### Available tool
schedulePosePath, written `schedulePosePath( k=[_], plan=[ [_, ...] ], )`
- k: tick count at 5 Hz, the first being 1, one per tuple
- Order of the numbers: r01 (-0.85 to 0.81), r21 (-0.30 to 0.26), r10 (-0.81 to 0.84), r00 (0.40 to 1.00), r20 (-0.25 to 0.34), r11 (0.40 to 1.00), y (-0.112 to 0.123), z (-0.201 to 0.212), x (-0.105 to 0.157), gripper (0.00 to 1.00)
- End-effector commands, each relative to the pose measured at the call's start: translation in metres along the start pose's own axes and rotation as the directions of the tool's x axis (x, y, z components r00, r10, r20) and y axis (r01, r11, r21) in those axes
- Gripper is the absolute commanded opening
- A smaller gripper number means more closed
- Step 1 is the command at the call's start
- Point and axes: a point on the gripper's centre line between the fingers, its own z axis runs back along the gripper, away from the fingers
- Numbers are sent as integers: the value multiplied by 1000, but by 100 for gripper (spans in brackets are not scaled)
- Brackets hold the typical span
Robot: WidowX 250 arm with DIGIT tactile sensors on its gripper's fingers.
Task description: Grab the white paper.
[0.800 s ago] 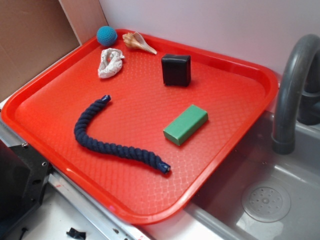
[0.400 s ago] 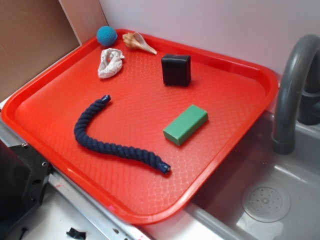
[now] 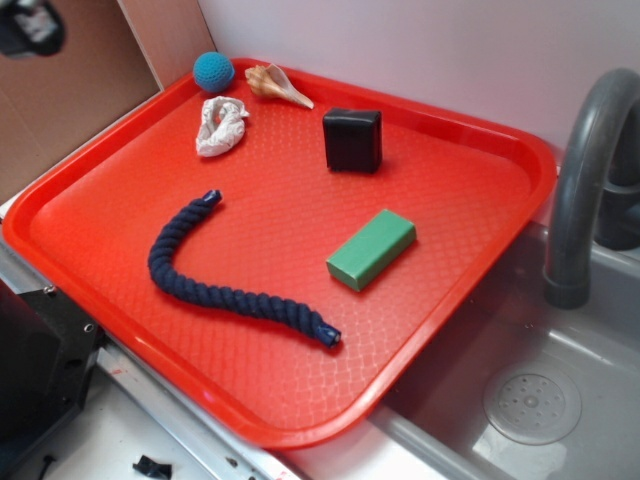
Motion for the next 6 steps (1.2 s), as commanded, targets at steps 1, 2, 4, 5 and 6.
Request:
schedulePosePath(
  k=[1, 2, 4, 5, 6],
  plan=[
    [-279, 49, 259, 934, 246, 959, 25, -49, 61, 100],
    [-321, 23, 303, 915, 267, 947, 37, -83, 94, 100],
    [-354, 94, 315, 904, 289, 931, 53, -140, 123, 100],
    [-336, 103, 298, 914, 273, 936, 53, -160, 127, 100],
    [-329, 136, 286, 922, 263, 935, 51, -178, 130, 100]
  ],
)
